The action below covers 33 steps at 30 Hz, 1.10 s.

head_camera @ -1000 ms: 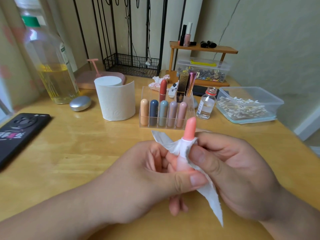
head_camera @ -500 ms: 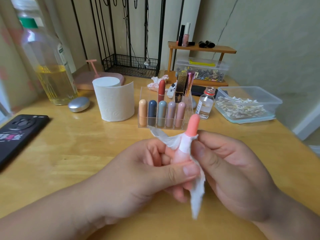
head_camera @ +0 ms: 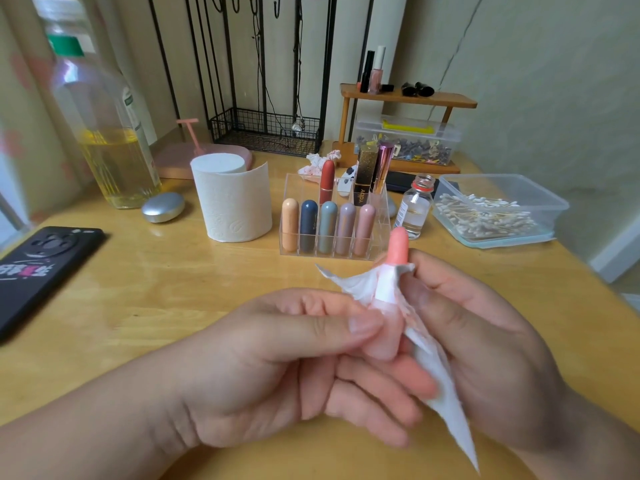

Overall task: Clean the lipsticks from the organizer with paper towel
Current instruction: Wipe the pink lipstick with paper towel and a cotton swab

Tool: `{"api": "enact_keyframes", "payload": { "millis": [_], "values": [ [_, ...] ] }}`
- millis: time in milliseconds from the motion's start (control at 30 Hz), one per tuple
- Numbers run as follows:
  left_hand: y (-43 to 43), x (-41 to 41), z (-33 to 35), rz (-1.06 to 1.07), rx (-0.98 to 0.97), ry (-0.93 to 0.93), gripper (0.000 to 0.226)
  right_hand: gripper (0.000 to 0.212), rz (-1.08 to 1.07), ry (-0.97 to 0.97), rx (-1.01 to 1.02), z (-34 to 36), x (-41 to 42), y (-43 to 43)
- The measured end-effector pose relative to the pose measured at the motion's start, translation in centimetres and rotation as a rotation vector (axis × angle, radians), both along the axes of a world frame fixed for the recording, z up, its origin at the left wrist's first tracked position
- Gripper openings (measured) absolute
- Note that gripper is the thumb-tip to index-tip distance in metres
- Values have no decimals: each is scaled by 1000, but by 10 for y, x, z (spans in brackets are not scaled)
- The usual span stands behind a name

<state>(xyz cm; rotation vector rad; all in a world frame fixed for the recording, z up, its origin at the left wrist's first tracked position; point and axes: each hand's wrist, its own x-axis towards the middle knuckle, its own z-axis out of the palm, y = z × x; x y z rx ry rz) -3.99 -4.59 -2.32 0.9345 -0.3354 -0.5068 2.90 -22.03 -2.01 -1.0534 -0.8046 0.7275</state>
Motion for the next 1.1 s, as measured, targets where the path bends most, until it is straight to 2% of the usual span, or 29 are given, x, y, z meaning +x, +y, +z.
{"api": "enact_keyframes", "payload": {
  "millis": [67,133,233,400,500,600,667,800,900,1033,1100],
  "values": [
    [-1,0,-2,-22,-106,35,19,44,1,28,35,1,1,-2],
    [-4,1,-5,-3,-122,46,18,39,-25,22,38,3,0,-2],
    [-8,2,-6,116,-63,53,21,32,-9,53,43,2,1,-1],
    [-15,-2,-1,379,38,82,25,31,-65,-7,19,-2,1,2],
    [-17,-4,1,501,92,52,18,27,0,101,93,1,-1,4],
    [-11,-2,3,307,9,8,29,22,104,184,169,5,-1,3],
    [-7,-1,2,174,-26,59,42,22,47,152,108,4,-1,2],
    [-6,-1,-3,139,-45,73,42,23,147,255,218,5,-3,6],
    [-8,0,-4,271,50,17,36,26,-62,60,38,3,0,5],
    [-14,-1,-2,531,363,-112,23,25,-115,-23,10,2,-1,8],
    [-14,-1,-4,595,403,-135,22,26,-156,-66,-24,1,0,9]
  ]
}}
